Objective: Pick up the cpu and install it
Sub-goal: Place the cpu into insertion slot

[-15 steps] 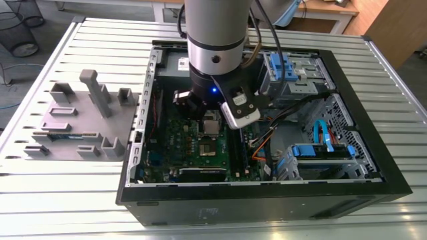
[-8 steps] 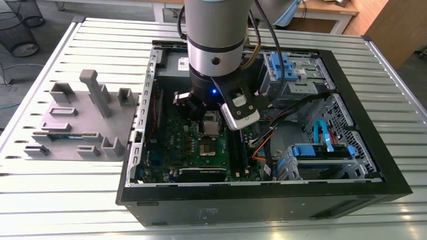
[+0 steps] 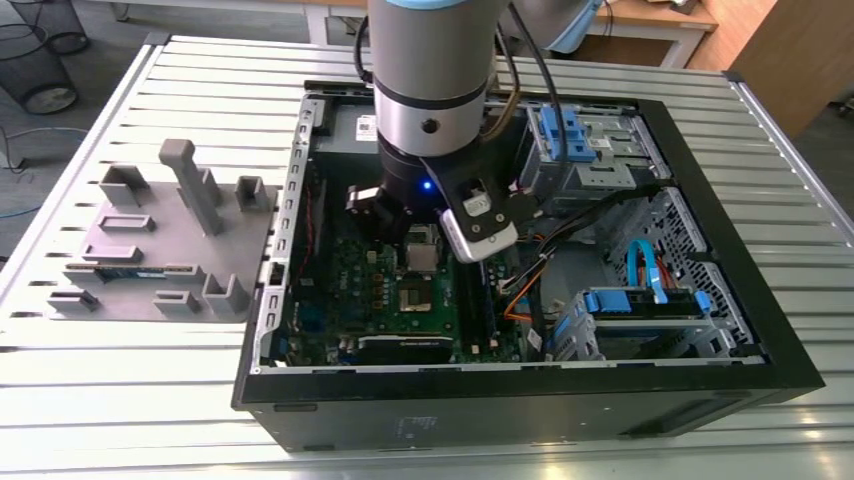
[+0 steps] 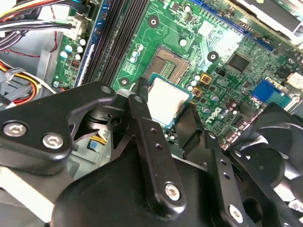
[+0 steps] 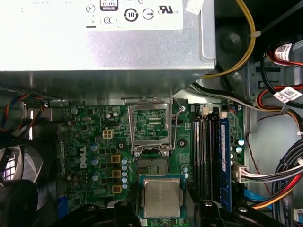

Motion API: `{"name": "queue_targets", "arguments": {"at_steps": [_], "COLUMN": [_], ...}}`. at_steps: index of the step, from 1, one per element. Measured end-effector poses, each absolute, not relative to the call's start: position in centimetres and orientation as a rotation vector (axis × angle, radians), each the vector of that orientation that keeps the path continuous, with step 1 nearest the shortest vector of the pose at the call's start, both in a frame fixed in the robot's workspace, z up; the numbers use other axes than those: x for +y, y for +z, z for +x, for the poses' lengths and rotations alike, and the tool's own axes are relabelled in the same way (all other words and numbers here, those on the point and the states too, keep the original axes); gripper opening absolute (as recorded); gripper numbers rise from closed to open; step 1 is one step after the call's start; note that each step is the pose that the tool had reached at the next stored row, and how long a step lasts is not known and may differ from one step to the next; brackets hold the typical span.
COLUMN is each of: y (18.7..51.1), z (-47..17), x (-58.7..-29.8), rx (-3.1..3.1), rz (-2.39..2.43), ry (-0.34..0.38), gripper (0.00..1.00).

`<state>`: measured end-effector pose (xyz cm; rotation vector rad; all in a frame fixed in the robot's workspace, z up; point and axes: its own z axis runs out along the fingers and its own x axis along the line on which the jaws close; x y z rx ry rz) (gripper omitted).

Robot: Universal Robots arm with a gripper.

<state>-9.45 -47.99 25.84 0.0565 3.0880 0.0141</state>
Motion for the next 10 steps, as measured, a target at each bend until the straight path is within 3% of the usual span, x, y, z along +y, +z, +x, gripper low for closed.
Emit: {"name": "queue_targets", "arguments": {"at_steps": [10], "y": [24.9], "z": [-9.72], "x": [-47.99], "rx": [3.088], "rz": [0.056], "ry": [0.013], "gripper": [0.47]}}
